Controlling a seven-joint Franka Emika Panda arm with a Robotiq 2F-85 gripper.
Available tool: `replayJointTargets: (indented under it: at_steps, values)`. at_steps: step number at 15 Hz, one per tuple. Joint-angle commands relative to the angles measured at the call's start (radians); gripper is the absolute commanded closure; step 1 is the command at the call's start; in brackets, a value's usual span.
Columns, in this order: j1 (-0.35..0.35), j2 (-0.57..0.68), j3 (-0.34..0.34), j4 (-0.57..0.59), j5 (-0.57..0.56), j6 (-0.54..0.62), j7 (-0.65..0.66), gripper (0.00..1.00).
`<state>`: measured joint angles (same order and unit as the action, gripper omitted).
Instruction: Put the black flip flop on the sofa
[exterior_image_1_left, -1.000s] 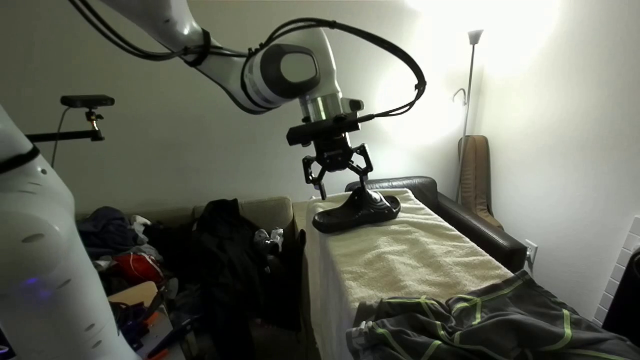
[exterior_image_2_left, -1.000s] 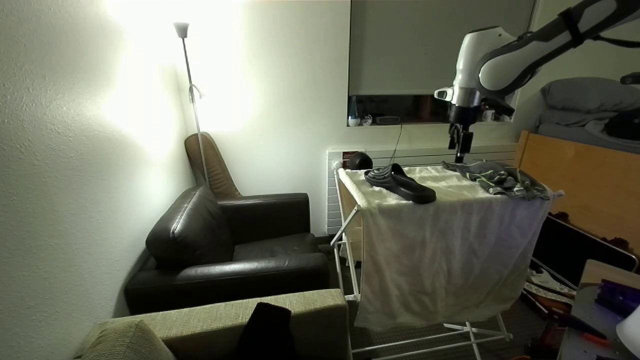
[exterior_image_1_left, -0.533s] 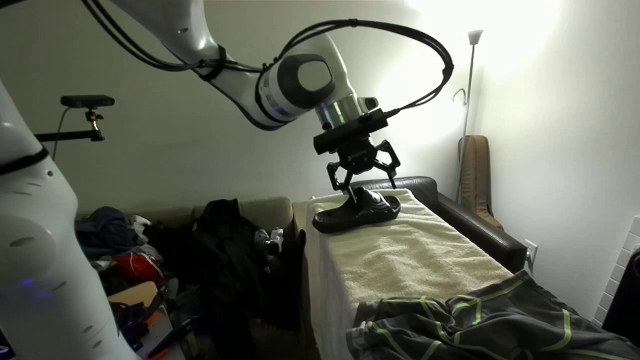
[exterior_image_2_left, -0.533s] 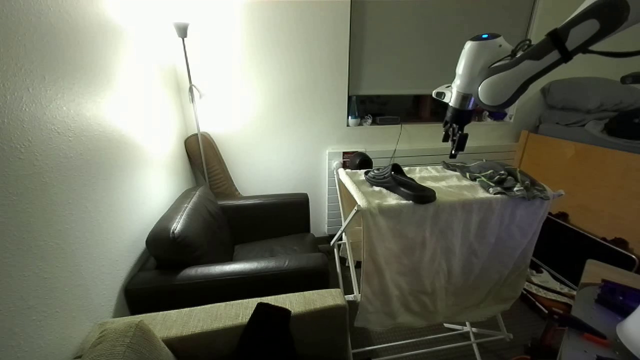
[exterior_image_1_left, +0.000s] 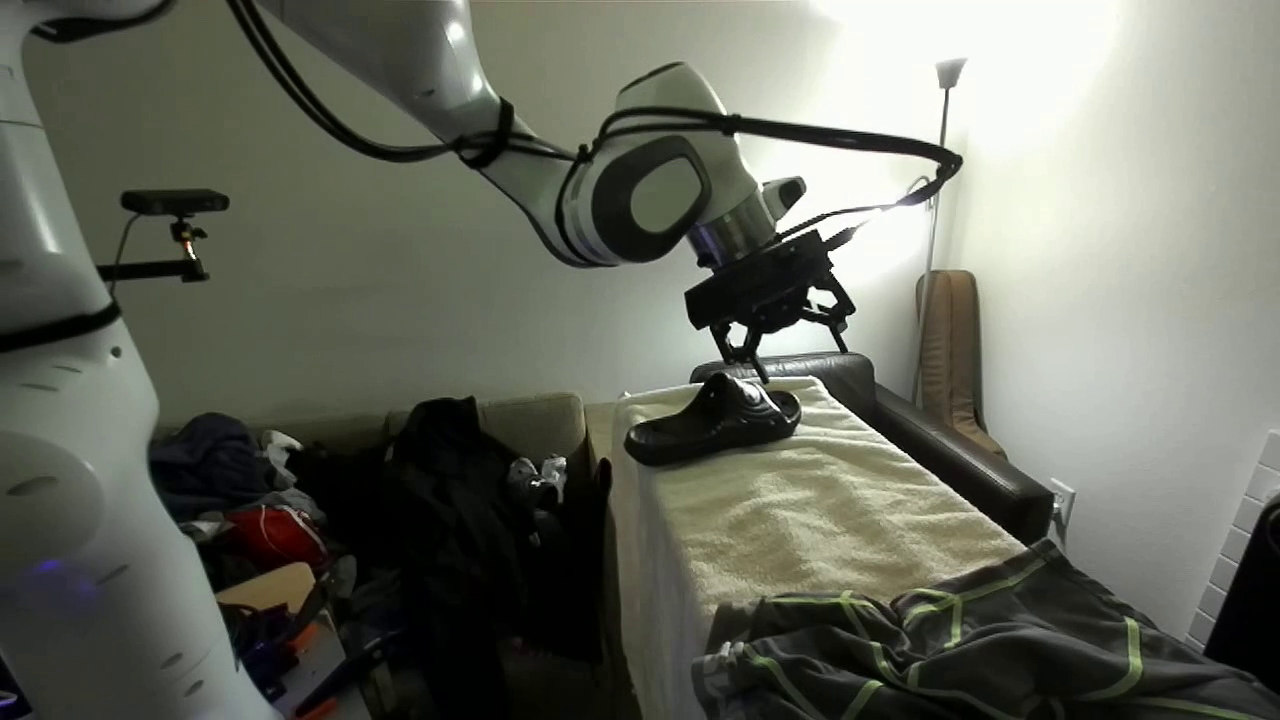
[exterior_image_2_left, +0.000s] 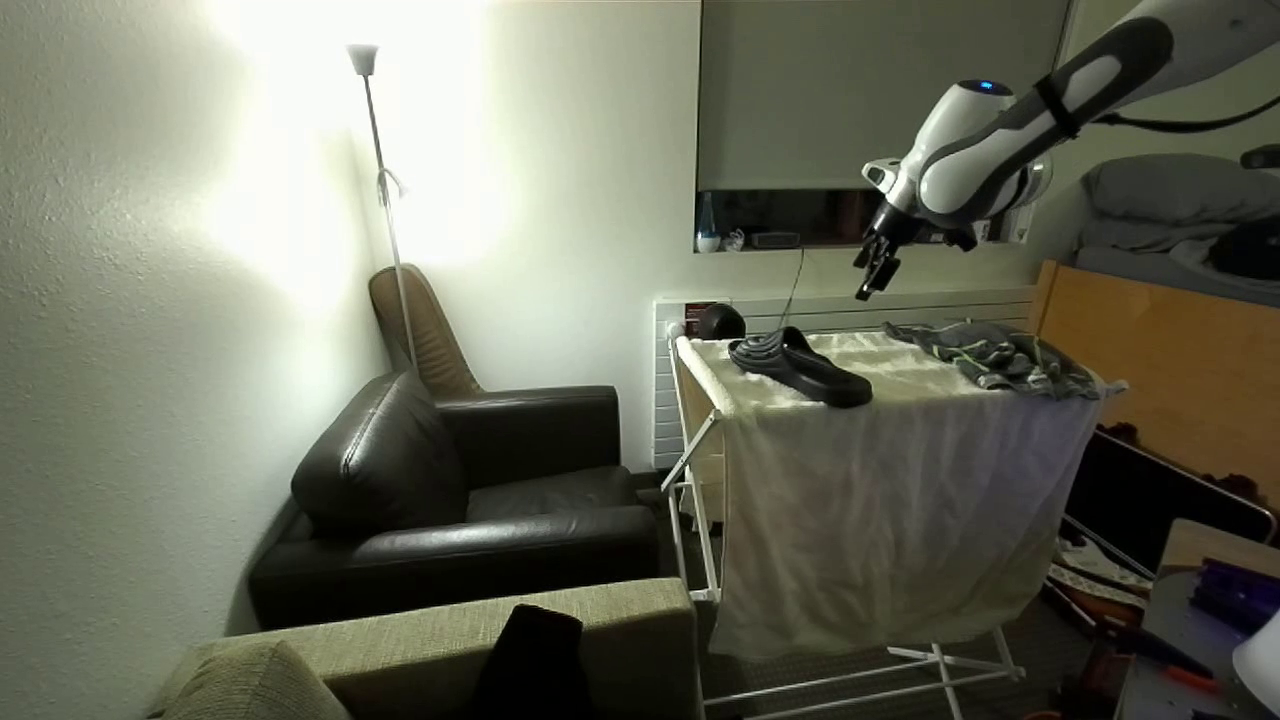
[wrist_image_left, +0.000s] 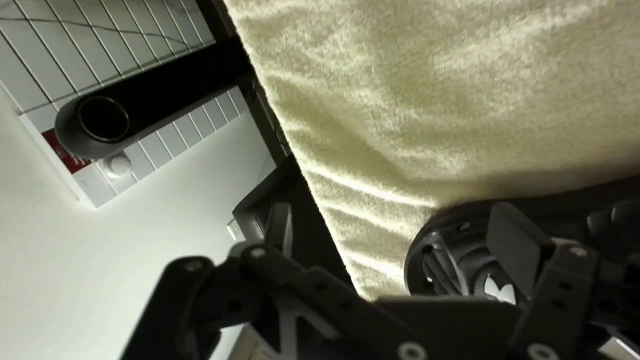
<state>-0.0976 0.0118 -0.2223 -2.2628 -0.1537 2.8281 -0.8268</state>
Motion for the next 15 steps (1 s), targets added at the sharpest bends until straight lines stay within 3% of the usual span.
replayJointTargets:
  at_steps: [1,7,15]
  values:
    - [0.016,0.049,0.038,0.05,0.265,0.075,-0.213,0.0]
    - [0.013,0.098,0.158,0.17,0.645,0.031,-0.559,0.0]
    - [-0.001,0.137,0.231,0.241,0.865,-0.128,-0.814,0.0]
